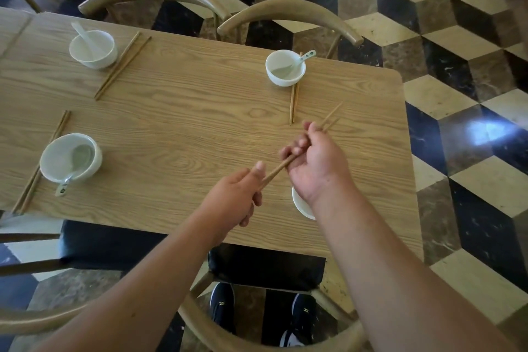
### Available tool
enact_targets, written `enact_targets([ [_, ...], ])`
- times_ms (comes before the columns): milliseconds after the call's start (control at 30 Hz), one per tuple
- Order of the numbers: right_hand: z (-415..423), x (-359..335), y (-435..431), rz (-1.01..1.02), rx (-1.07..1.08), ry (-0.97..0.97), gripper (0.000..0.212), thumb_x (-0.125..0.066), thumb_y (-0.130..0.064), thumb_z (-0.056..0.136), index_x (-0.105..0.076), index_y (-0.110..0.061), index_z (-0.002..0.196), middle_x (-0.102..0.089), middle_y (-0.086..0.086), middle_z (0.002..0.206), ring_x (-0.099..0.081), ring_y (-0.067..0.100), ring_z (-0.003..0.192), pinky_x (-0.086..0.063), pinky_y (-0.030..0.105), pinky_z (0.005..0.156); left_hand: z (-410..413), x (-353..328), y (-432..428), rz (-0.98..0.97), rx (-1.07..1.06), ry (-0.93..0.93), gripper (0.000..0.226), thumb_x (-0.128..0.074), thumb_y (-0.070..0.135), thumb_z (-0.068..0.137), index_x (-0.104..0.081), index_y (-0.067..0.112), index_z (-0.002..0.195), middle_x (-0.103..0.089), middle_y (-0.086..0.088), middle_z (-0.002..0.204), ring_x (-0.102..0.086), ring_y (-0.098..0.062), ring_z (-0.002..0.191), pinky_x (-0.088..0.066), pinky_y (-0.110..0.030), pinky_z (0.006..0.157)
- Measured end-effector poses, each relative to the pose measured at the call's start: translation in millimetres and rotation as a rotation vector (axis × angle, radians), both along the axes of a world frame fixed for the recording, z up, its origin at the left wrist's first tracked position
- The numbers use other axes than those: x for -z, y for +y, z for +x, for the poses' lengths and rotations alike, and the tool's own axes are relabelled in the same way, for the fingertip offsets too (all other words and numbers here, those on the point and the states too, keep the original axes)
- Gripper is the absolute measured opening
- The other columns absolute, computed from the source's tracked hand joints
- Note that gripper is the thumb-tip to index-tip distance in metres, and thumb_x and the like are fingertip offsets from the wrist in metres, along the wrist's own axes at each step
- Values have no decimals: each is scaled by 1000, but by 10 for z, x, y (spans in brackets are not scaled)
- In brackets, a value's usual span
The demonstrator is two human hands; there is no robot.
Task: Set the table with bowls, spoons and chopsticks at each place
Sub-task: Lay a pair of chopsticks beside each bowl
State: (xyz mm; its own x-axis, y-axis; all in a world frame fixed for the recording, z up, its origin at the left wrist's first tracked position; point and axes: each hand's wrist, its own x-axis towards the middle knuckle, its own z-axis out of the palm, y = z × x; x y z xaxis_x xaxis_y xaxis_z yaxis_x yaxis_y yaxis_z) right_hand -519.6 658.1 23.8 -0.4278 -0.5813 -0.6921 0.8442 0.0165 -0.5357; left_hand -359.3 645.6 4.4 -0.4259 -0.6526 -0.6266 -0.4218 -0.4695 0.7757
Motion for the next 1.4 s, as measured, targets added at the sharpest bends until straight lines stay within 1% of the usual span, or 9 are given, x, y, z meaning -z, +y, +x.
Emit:
enact_targets([
  [200, 268, 5, -8, -21, -27, -83, 36, -47, -32, 113, -53, -17, 80, -39, -1, 56, -39, 13, 47, -42, 33, 58, -73, -16, 84, -11, -442, 73, 45, -45, 53, 107, -68, 15, 101, -62, -2, 74, -55, -16, 59, -48, -35, 56],
  [467, 332, 179, 203, 124, -435, 202, 32, -41, -34, 115, -53, -15, 92, -77, 12, 84, -72, 27, 87, -47, 46, 83, 141, -28, -35, -126, 309, -159, 32, -56, 43, 107, -74, 19, 94, -78, -5, 78, -65, -10, 61, -52, -27, 61],
  [600, 359, 264, 238, 253, -682, 299, 32, -42, -35, 114, -60, -10, 103, -80, 14, 100, -73, 26, 90, -58, 39, 79, 180, 145, 33, -34, 254, -121, 27, -60, 33, 107, -77, 16, 93, -79, -5, 77, -67, -11, 63, -52, -28, 63],
  [700, 348, 281, 325, 497, -1133, 674, 42, -49, -46, 109, -63, -13, 129, -71, 12, 132, -68, 28, 111, -51, 38, 93, 175, 398, 90, -54, 146, -236, 30, -60, 35, 107, -77, 16, 90, -79, -1, 73, -66, -11, 61, -52, -30, 62],
  [767, 333, 241, 463, 623, -1310, 905, 55, -49, -50, 106, -49, -20, 152, -62, 6, 144, -62, 27, 127, -43, 34, 94, 160, 578, 126, -84, 135, -336, 33, -60, 38, 105, -76, 19, 84, -76, 3, 66, -63, -12, 59, -51, -32, 60],
  [900, 249, 181, 756, 513, -1071, 1077, 34, -54, -40, 106, -59, -29, 138, -68, -15, 110, -67, 8, 96, -55, 29, 83, 7, 809, 221, -130, 203, -458, 39, -59, 40, 104, -74, 15, 78, -63, 5, 57, -56, -16, 55, -43, -28, 55],
  [1067, -120, 144, 893, 454, -799, 1096, 16, -52, -27, 105, -67, -34, 106, -66, -14, 81, -61, -2, 67, -45, 16, 55, -253, 913, 260, -103, 301, -524, 34, -61, 45, 102, -78, 19, 88, -76, 0, 75, -69, -17, 69, -54, -31, 64],
  [1333, -485, 298, 609, 462, -914, 1221, 19, -52, -22, 103, -70, -28, 101, -58, -10, 63, -48, 3, 49, -39, 26, 54, -249, 890, 252, -191, 364, -640, 23, -72, 48, 93, -69, 27, 83, -72, 8, 79, -66, -9, 72, -48, -27, 56],
  [1400, -526, 313, 451, 466, -964, 1275, 17, -55, -22, 100, -71, -27, 97, -63, -11, 69, -55, 3, 58, -43, 30, 57, -221, 866, 284, -242, 347, -665, 24, -72, 48, 93, -67, 27, 83, -71, 8, 78, -65, -9, 71, -46, -27, 55],
])
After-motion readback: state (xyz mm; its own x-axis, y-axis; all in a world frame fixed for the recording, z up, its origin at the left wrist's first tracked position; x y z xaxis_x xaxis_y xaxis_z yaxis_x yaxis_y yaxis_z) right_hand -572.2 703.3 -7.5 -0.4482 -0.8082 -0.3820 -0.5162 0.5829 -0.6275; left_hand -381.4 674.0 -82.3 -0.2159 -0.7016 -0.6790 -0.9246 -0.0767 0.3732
